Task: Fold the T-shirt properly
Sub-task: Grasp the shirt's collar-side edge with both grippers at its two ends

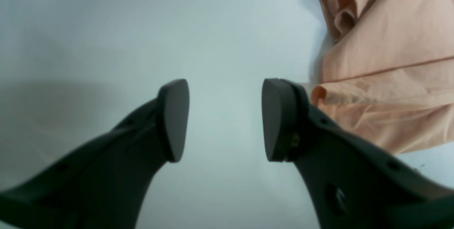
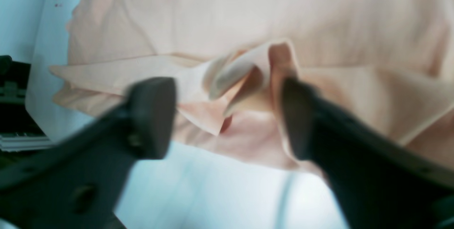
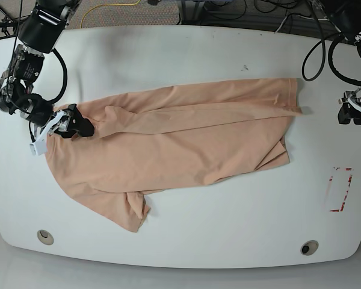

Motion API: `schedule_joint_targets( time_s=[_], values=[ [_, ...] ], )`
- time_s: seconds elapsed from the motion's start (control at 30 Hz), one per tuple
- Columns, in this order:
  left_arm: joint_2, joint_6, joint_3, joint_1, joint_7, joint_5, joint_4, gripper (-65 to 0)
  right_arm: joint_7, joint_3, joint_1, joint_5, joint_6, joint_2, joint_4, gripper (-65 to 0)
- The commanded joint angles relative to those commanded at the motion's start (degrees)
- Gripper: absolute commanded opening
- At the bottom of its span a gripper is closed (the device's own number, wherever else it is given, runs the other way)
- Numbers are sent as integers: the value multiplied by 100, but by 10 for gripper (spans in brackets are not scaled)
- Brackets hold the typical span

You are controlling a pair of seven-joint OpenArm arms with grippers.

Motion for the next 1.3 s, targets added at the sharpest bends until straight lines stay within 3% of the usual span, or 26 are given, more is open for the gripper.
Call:
schedule_joint_targets(
  time_s=[0.27,0.53,0.87,1.07,1.3],
  values=[
    [0,0,185,0,0,-26,0,-338,44,-97,-44,-97,0,316,457,-90],
    [105,0,800,105,0,-35,70,-338,563,-141,-624,-1248,26,501,1248,-152],
    [782,4,1222,316,-9,0,914,-339,554,-149,-1468,-1723,18,-70,2295,-155],
    [1134,13,1618,316,-18,9,993,-343,563,-149,-1582,-1916,18,-413,2233,-155],
    [1538,22,2057,290,-44,97,958,-474,580,-369,-1389,-2400,53,-589,2057,-155]
  ],
)
